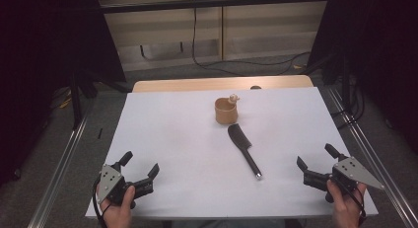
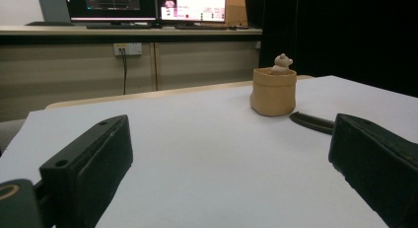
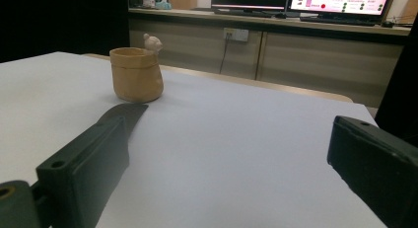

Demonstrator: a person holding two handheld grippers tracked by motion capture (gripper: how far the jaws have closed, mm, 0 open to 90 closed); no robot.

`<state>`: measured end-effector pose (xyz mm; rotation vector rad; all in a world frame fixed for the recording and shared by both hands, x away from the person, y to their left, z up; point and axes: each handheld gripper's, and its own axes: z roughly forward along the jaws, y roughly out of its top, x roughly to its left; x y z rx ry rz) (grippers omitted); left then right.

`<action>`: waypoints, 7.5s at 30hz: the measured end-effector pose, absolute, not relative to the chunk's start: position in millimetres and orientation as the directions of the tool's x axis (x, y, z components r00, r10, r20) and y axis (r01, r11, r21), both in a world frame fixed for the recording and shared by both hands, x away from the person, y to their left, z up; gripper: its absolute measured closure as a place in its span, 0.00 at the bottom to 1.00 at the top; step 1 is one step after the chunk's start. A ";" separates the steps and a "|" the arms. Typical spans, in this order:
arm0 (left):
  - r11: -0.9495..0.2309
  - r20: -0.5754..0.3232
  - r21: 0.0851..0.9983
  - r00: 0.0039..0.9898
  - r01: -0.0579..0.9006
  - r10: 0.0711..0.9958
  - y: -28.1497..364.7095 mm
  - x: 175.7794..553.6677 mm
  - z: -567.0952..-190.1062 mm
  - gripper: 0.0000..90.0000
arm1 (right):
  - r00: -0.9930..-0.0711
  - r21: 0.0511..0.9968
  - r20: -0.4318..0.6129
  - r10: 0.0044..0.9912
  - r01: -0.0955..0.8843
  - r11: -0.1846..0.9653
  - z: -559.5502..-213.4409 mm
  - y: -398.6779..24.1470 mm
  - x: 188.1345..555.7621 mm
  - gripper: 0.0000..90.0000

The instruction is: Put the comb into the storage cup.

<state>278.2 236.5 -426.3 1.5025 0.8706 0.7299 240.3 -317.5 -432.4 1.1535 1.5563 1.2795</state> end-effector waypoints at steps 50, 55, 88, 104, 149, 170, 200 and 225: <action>-0.049 -0.030 0.991 0.553 0.127 0.833 232.1 279.7 -428.1 0.03 | -0.475 0.931 0.008 0.880 0.325 0.167 -431.1 -276.9 263.4 0.01; -0.064 -0.020 0.989 0.554 0.131 0.832 232.4 281.0 -428.7 0.03 | -0.492 0.915 0.010 0.871 0.355 0.191 -428.6 -269.6 273.5 0.02; -0.083 -0.011 0.987 0.568 0.140 0.823 232.2 280.5 -429.6 0.03 | -0.557 0.768 0.143 0.818 0.584 0.264 -418.6 -238.5 313.8 0.05; -0.084 -0.012 0.986 0.568 0.143 0.823 233.5 281.2 -429.9 0.03 | -0.600 0.658 0.193 0.776 0.666 0.351 -423.5 -217.4 339.8 0.06; -0.088 -0.012 0.985 0.572 0.148 0.820 235.5 280.9 -429.7 0.03 | -0.510 0.395 0.198 0.837 0.823 0.407 -423.9 -176.7 393.4 0.33; -0.093 -0.009 0.985 0.581 0.145 0.814 234.9 280.5 -429.6 0.03 | -0.495 0.338 0.160 0.854 0.840 0.424 -425.1 -166.3 397.3 0.54; -0.106 -0.001 0.983 0.584 0.149 0.811 233.2 281.3 -430.4 0.03 | -0.492 0.293 0.137 0.860 0.849 0.439 -423.9 -161.8 399.8 0.69; -0.104 -0.003 0.983 0.583 0.151 0.812 234.3 281.6 -430.6 0.03 | -0.448 0.273 0.128 0.885 0.874 0.403 -423.2 -162.7 403.4 0.81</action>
